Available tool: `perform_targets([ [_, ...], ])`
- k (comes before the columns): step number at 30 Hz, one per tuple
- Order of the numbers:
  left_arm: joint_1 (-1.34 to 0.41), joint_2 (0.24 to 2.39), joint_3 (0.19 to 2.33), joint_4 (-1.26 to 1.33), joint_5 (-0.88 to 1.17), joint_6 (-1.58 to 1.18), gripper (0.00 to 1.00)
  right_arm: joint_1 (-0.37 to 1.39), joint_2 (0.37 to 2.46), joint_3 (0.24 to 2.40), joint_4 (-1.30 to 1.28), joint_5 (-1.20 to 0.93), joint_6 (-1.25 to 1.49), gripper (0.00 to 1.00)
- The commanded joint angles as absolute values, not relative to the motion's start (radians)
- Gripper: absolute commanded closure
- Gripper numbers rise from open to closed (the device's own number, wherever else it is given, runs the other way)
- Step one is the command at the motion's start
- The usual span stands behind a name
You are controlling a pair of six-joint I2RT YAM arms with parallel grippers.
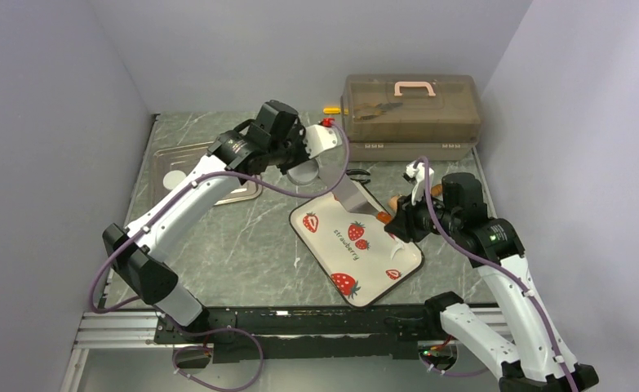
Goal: Roll out the dumpling wrappers from the dough
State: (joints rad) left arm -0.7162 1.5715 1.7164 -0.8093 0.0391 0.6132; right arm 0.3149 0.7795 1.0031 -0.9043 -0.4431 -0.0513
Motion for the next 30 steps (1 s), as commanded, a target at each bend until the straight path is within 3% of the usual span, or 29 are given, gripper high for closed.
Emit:
perform_targets([
  [1, -0.713, 1.573, 1.784, -0.712, -0.046, 0.586, 1.00, 0.312, 0.802, 1.087, -0.895, -0.446, -0.017, 1.00],
  [5, -0.735, 1.590, 1.784, -0.653, -0.162, 0.645, 1.00, 0.310, 0.845, 1.118, -0.955, -0.367, 0.031, 1.00],
  [12, -0.735, 1.600, 1.654, -0.542, -0.268, 0.674, 1.00, 0.311, 0.789, 1.201, -0.933, -0.497, 0.089, 1.00],
  [23, -0.788, 1.614, 1.655, -0.492, -0.309, 0.624, 1.00, 0.311, 0.792, 1.168, -0.900, -0.709, 0.150, 1.00],
  [30, -0.805, 1.599, 1.640, -0.512, -0.297, 0.618, 1.00, 0.314, 0.843, 1.166, -0.845, -0.677, 0.136, 1.00],
])
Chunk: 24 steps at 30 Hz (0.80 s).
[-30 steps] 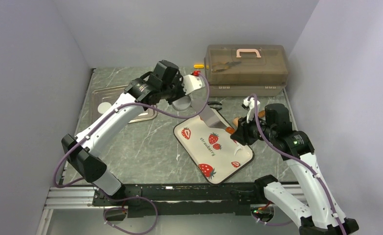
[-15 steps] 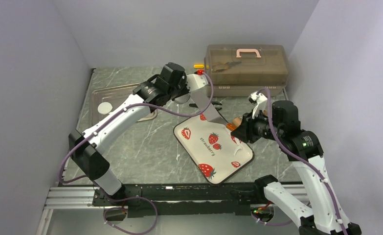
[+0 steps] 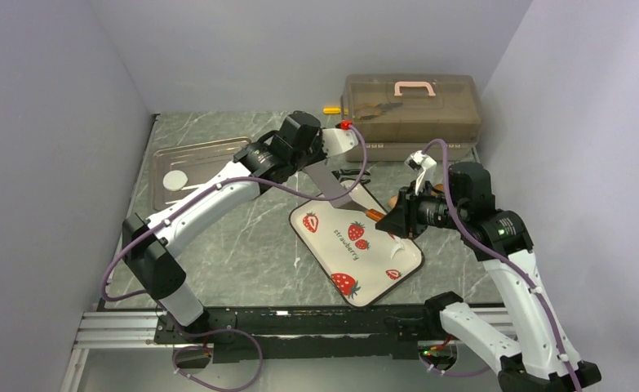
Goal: Roll out the dumpling wrappers from the dough
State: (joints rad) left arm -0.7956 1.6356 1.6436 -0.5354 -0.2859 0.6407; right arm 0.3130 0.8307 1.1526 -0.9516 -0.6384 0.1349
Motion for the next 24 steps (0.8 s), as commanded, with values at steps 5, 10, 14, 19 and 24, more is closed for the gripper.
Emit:
perform_targets([
  [5, -0.824, 1.582, 1.604, -0.466, -0.315, 0.679, 1.00, 0.333, 0.908, 1.215, -0.922, -0.564, 0.097, 1.00],
  [10, -0.858, 1.562, 1.570, -0.417, -0.328, 0.758, 1.00, 0.413, 0.971, 1.271, -0.942, -0.426, 0.097, 1.00],
  [14, -0.877, 1.552, 1.557, -0.428, -0.317, 0.761, 1.00, 0.450, 1.007, 1.300, -0.911, -0.343, 0.117, 1.00],
  [19, -0.877, 1.548, 1.548, -0.446, -0.314, 0.744, 1.00, 0.453, 0.995, 1.275, -0.850, -0.262, 0.183, 1.00],
  [24, -0.846, 1.583, 1.595, -0.497, -0.283, 0.691, 1.00, 0.459, 0.939, 1.271, -0.829, -0.457, 0.129, 1.00],
])
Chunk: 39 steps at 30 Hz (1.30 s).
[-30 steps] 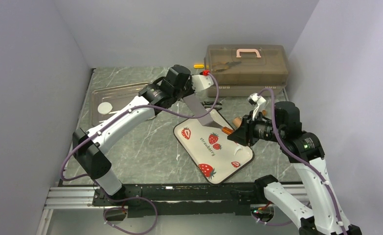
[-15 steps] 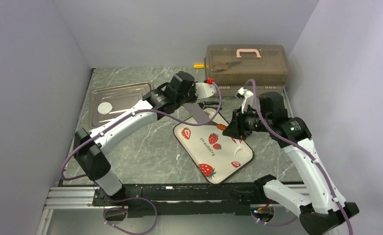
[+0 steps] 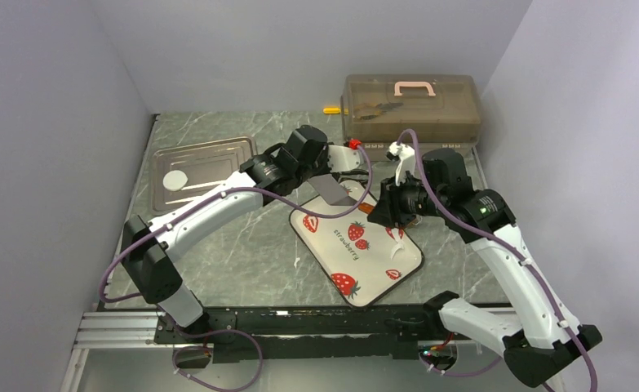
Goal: Roll out the dumpling wrappers from the dough
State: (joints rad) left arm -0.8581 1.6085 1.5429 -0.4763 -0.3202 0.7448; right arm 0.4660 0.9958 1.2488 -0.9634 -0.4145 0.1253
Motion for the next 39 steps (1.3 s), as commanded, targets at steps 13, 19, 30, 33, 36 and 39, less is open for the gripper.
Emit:
perform_targets([
  [13, -0.634, 1.809, 1.877, -0.864, 0.002, 0.331, 1.00, 0.429, 0.888, 1.345, -1.202, -0.266, 0.164, 1.00],
  [19, -0.659, 1.804, 1.665, -0.780, 0.058, 0.264, 1.00, 0.353, 0.910, 1.359, -1.260, -0.163, 0.227, 1.00],
  [30, -0.510, 1.775, 1.646, -0.672, 0.579, 0.039, 1.00, 0.269, 0.910, 1.209, -1.216, -0.239, 0.234, 1.00],
  [33, -0.494, 1.725, 1.663, -0.693, 0.821, 0.033, 1.00, 0.267, 0.859, 1.157, -1.096, -0.368, 0.190, 1.00],
  [36, -0.473, 1.687, 1.660, -0.709, 0.959, 0.046, 1.00, 0.266, 0.796, 1.123, -0.992, -0.474, 0.168, 1.00],
  [39, -0.449, 1.675, 1.669, -0.731, 1.020, 0.089, 1.00, 0.265, 0.756, 1.115, -0.933, -0.558, 0.159, 1.00],
])
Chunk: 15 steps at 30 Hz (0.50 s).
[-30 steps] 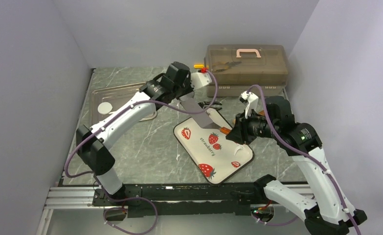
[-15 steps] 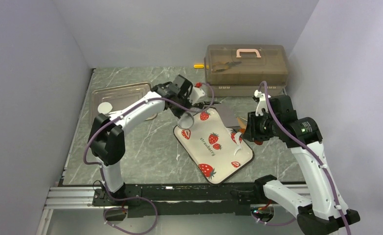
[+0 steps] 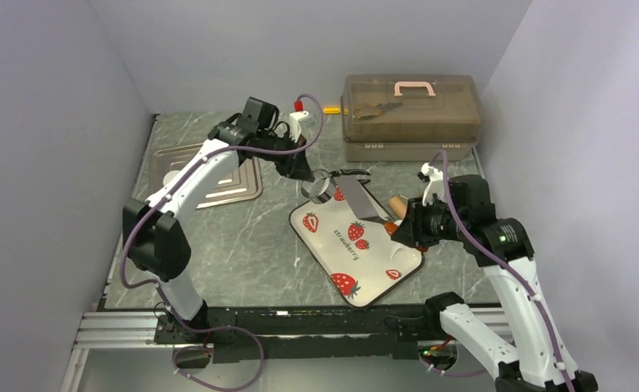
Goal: Roll out the dumpling wrappers from the dough
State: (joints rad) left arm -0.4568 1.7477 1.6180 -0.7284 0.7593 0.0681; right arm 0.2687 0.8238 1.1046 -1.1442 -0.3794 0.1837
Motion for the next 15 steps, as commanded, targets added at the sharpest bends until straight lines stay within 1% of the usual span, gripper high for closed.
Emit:
perform_targets([
  [1, -0.442, 1.675, 1.679, -0.731, 1.039, 0.084, 1.00, 0.266, 0.749, 1.115, -0.923, -0.594, 0.154, 1.00],
  [4, -0.431, 1.675, 1.718, -0.734, 1.052, 0.075, 1.00, 0.266, 0.730, 1.109, -0.901, -0.673, 0.151, 1.00],
  [8, -0.423, 1.670, 1.733, -0.717, 1.036, 0.059, 1.00, 0.264, 0.691, 1.093, -0.867, -0.712, 0.168, 1.00],
  [12, -0.419, 1.667, 1.728, -0.736, 1.007, 0.090, 1.00, 0.265, 0.678, 1.087, -0.901, -0.706, 0.171, 1.00],
  [15, -0.398, 1.667, 1.744, -0.724, 1.012, 0.079, 1.00, 0.265, 0.670, 1.092, -0.951, -0.664, 0.170, 1.00],
])
